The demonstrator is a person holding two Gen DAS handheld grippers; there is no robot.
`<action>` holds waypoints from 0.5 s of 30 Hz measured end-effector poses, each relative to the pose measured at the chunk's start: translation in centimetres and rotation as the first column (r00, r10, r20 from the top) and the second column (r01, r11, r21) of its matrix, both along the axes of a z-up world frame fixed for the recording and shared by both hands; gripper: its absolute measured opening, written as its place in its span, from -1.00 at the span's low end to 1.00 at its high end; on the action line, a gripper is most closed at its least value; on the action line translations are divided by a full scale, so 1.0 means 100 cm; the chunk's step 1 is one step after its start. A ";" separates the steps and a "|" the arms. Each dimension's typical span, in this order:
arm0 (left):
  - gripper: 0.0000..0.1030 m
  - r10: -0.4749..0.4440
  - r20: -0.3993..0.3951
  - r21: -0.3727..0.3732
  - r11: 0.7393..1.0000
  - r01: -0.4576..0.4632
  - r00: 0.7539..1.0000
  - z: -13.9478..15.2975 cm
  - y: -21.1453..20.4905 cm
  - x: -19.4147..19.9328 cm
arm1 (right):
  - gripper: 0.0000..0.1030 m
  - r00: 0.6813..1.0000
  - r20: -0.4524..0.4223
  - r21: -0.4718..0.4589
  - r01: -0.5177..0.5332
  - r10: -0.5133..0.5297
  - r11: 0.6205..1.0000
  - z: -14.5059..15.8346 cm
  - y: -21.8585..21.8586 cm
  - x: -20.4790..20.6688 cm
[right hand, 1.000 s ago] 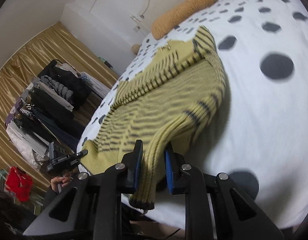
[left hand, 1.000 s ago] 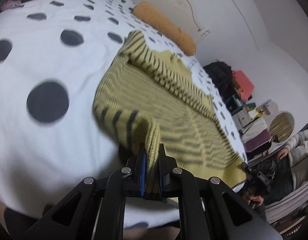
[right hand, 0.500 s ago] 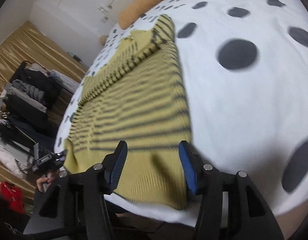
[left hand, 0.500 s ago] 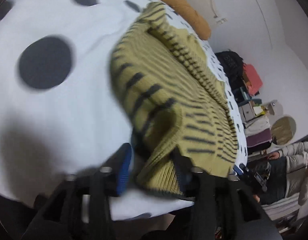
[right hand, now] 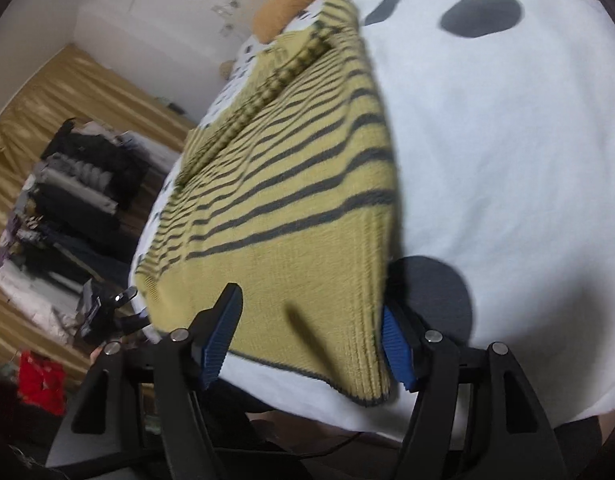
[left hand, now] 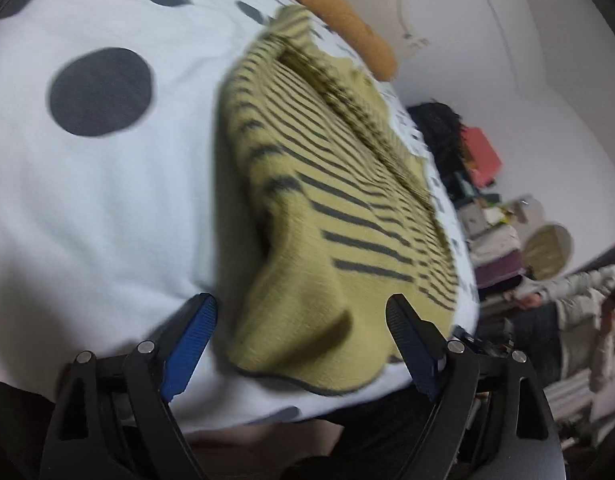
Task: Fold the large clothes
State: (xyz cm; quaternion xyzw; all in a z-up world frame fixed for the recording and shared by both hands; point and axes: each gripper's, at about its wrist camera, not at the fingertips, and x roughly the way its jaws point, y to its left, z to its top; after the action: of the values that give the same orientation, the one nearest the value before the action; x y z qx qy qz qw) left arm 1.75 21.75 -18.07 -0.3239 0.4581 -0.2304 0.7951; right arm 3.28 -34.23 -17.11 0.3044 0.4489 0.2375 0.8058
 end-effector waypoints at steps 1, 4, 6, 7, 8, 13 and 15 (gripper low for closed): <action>0.67 -0.001 0.002 0.027 1.000 0.001 1.000 -0.001 -0.002 0.000 | 0.31 1.000 0.003 0.004 -0.008 0.008 1.000 -0.001 0.001 -0.002; 0.67 -0.021 -0.003 0.017 1.000 0.021 1.000 -0.004 -0.006 0.006 | 0.31 1.000 0.010 0.021 -0.021 0.020 1.000 -0.004 0.002 -0.001; 0.67 -0.053 0.042 -0.042 0.998 0.055 0.998 0.002 -0.012 0.008 | 0.28 1.000 0.015 0.057 -0.028 0.027 0.998 -0.007 0.002 -0.001; 0.68 -0.061 0.061 -0.030 0.998 0.063 0.996 0.006 -0.016 0.010 | 0.21 0.999 0.024 0.070 -0.038 0.036 0.997 -0.007 0.003 -0.001; 0.68 -0.059 0.056 0.033 0.998 0.057 0.997 0.008 -0.023 0.014 | 0.20 0.999 0.030 0.070 -0.042 0.040 0.997 -0.007 0.005 0.000; 0.53 -0.127 0.052 0.151 0.981 0.118 0.991 0.009 -0.044 0.020 | -0.32 0.996 0.050 0.065 -0.070 0.067 0.995 -0.005 0.016 0.002; -0.55 -0.125 0.032 0.178 0.977 0.117 0.992 0.006 -0.043 0.018 | -0.51 0.994 0.071 0.076 -0.091 0.086 0.993 -0.002 0.019 0.001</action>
State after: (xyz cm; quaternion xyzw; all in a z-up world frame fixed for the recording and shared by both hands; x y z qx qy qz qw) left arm 3.59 17.41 -17.43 -0.2188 0.4784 -0.2439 0.8147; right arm 3.39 -32.35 -17.27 0.3078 0.4245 0.3009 0.7966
